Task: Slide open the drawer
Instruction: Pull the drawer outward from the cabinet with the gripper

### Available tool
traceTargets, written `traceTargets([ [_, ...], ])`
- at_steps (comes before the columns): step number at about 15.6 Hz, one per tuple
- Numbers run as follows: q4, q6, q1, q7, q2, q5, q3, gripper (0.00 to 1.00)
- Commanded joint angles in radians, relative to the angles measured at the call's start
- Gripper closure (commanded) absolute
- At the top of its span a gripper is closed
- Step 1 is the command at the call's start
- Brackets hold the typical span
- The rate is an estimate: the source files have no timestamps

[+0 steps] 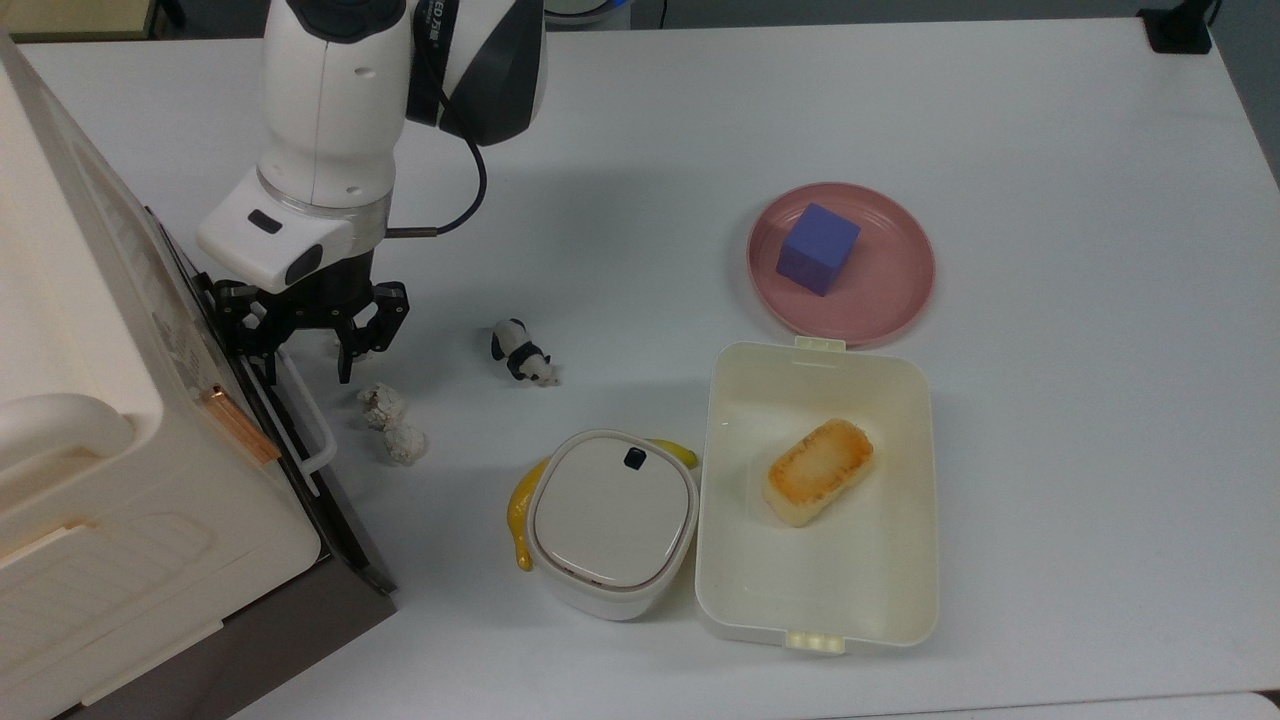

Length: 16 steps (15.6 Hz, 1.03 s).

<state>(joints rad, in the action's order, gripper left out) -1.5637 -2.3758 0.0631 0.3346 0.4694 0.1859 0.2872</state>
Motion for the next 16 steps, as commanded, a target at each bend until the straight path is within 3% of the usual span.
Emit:
traceTargets([
  [1, -0.012, 0.033, 0.021, -0.028, -0.006, 0.003, -0.002, 0.63],
  [4, -0.004, 0.156, 0.063, -0.025, -0.047, -0.077, -0.005, 0.68],
  [8, -0.001, 0.358, 0.112, -0.026, -0.109, -0.098, -0.014, 0.69],
  [12, -0.001, 0.455, 0.121, -0.071, -0.129, -0.117, -0.080, 0.65],
  [14, -0.001, 0.468, 0.121, -0.115, -0.130, -0.117, -0.102, 0.41],
  [16, -0.001, 0.469, 0.121, -0.228, -0.140, -0.118, -0.105, 0.03],
])
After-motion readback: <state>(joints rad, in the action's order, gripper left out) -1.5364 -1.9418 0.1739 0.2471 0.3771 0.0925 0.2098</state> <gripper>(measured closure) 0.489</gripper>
